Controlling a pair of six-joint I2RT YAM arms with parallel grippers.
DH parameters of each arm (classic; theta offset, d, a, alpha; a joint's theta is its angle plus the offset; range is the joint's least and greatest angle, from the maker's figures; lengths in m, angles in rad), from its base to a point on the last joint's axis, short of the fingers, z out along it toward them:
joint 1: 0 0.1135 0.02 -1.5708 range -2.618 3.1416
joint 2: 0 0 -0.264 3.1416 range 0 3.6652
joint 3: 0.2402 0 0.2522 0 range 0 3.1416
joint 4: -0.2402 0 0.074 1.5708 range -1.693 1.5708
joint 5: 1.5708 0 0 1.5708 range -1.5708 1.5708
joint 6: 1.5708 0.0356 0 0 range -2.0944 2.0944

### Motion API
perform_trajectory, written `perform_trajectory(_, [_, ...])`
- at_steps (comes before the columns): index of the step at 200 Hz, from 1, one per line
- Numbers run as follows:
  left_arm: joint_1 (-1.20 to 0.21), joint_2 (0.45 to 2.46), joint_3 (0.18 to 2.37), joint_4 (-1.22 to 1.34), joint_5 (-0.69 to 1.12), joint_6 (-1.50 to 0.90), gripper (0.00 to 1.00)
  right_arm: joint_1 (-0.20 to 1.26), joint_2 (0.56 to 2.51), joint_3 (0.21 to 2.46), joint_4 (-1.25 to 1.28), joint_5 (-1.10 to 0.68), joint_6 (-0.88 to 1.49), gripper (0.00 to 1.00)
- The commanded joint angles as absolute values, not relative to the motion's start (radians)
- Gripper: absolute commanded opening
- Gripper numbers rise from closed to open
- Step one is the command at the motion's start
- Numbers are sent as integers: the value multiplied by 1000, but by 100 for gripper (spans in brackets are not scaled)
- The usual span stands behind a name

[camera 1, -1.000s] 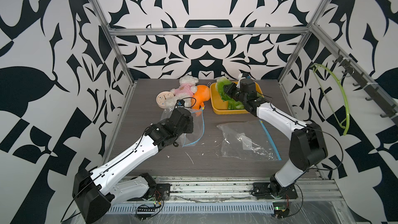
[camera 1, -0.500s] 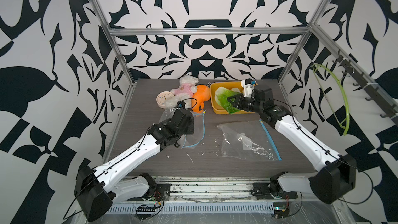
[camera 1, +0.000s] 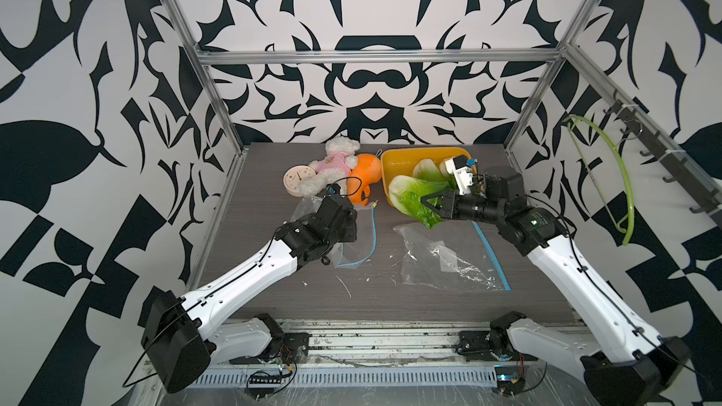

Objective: Put the chinese cabbages into a zipper bag and zip it
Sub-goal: Place the Chinese cabbage in the zipper food storage bag.

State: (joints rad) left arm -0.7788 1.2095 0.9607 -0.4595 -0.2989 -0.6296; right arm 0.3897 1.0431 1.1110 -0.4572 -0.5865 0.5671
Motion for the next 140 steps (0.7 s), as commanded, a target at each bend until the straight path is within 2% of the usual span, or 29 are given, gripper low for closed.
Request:
perform_trajectory(1, [-775,1222,976,-427,-282,-636,0,423,995,1115,-431,-669,596,0])
perform_trajectory(89, [-775,1209,984,-407,-265,-649,0,633,990,1077,-411,-581,627,0])
perform_trajectory(140, [-775,1198,1016,-422,-255,-628,0,681,1010,1052,-448,-515,602,0])
